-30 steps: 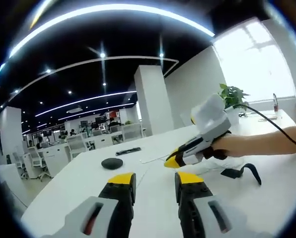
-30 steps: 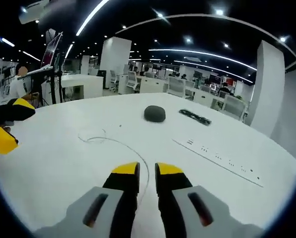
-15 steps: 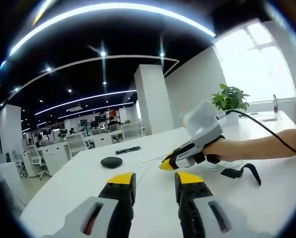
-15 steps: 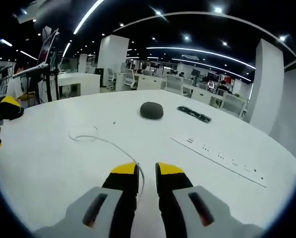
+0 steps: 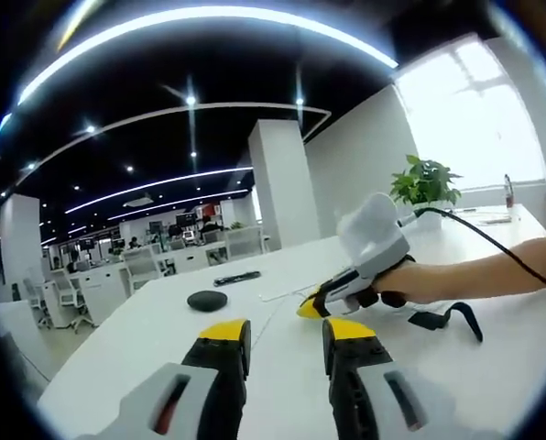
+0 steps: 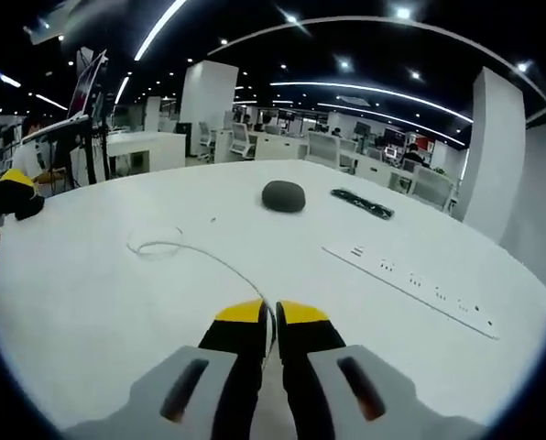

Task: Peel open the Velcro strap on the desktop, arrange the wired earphones neatly onto it, and close the Velcro strap to secure them.

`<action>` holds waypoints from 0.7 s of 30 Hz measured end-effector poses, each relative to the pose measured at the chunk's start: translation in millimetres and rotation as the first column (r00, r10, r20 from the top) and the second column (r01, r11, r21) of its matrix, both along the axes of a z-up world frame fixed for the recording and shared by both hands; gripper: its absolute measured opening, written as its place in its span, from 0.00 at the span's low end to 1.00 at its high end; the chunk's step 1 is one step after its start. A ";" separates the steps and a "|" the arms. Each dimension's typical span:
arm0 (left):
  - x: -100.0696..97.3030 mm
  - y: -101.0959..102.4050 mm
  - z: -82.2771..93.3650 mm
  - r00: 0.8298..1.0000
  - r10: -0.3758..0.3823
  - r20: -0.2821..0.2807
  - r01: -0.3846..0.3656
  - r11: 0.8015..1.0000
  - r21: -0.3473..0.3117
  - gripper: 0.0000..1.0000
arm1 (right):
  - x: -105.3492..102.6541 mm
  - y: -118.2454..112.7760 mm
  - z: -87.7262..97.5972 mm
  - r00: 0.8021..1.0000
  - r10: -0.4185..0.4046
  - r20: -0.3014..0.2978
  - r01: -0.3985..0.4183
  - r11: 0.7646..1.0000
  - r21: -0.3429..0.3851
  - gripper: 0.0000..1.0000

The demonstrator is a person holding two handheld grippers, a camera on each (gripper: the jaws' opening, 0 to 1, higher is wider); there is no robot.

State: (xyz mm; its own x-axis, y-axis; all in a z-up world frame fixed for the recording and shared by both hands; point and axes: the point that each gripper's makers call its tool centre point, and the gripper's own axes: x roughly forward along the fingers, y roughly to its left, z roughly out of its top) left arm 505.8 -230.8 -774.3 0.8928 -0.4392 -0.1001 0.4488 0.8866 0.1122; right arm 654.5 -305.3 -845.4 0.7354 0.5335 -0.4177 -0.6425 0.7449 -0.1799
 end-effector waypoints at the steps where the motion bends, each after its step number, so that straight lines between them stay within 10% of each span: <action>1: 0.2 0.2 0.0 1.000 0.001 0.000 -0.001 1.000 0.001 0.35 | -0.9 0.2 -1.0 1.000 0.001 -0.006 -0.001 1.000 0.003 0.06; 12: 4.8 2.6 -7.6 1.000 0.012 -0.014 -0.012 1.000 0.018 0.35 | -24.2 -10.6 -1.5 0.999 0.010 -0.039 -0.009 1.000 0.022 0.04; 21: 1.5 -10.2 -16.3 1.000 -0.025 -0.017 0.026 0.998 0.056 0.35 | -88.4 -34.3 32.4 0.998 0.066 -0.009 -0.066 0.997 0.031 0.03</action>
